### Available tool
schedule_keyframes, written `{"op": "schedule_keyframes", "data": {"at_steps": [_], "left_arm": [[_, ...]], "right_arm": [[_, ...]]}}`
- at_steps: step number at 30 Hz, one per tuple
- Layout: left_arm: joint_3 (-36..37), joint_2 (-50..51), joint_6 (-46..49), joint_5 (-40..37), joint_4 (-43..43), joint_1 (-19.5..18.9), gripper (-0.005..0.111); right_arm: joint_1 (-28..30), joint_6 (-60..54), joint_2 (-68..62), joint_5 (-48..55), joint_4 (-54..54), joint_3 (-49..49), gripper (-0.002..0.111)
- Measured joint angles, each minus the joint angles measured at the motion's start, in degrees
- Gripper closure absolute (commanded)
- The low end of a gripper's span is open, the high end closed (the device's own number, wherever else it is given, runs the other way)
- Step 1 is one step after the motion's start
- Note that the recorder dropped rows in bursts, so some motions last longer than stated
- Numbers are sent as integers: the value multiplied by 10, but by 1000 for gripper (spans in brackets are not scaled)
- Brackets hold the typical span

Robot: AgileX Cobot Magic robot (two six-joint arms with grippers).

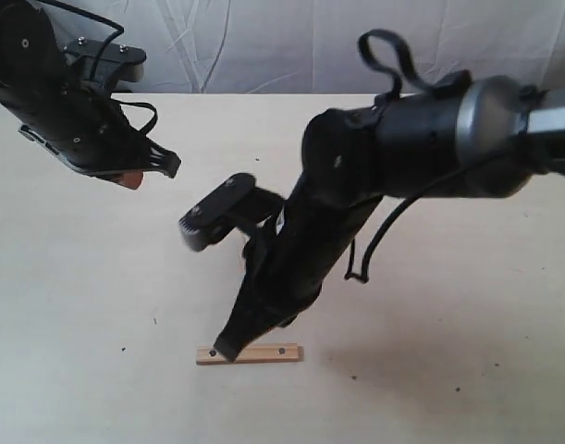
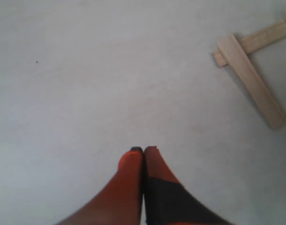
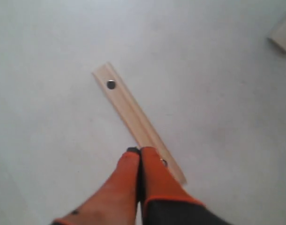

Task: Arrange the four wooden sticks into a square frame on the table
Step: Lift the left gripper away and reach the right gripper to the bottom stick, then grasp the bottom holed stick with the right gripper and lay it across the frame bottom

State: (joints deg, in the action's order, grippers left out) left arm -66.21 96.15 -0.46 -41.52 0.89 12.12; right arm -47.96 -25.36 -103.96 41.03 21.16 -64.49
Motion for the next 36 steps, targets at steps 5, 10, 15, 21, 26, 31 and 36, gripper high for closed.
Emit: {"op": "schedule_keyframes", "data": {"at_steps": [5, 10, 15, 21, 26, 31, 36], "left_arm": [[0, 0, 75, -30, 55, -28, 107], [0, 0, 158, -56, 128, -107, 107], [0, 0, 186, -63, 157, -151, 107], [0, 0, 189, -63, 182, -152, 107], [0, 0, 189, -61, 188, -152, 107], [0, 0, 189, -57, 198, -152, 107], [0, 0, 189, -54, 198, -152, 107]], "right_arm": [[-43, -15, -27, -33, -9, 0, 69], [-53, -42, -48, -48, -23, 0, 67], [-53, -56, -75, -68, -52, 0, 67], [-53, -57, -107, -65, -71, -27, 68], [-53, -69, -123, -26, -74, -42, 99], [-53, -92, -122, -3, -85, -54, 109], [-11, -157, -82, 65, -106, -116, 109]]}}
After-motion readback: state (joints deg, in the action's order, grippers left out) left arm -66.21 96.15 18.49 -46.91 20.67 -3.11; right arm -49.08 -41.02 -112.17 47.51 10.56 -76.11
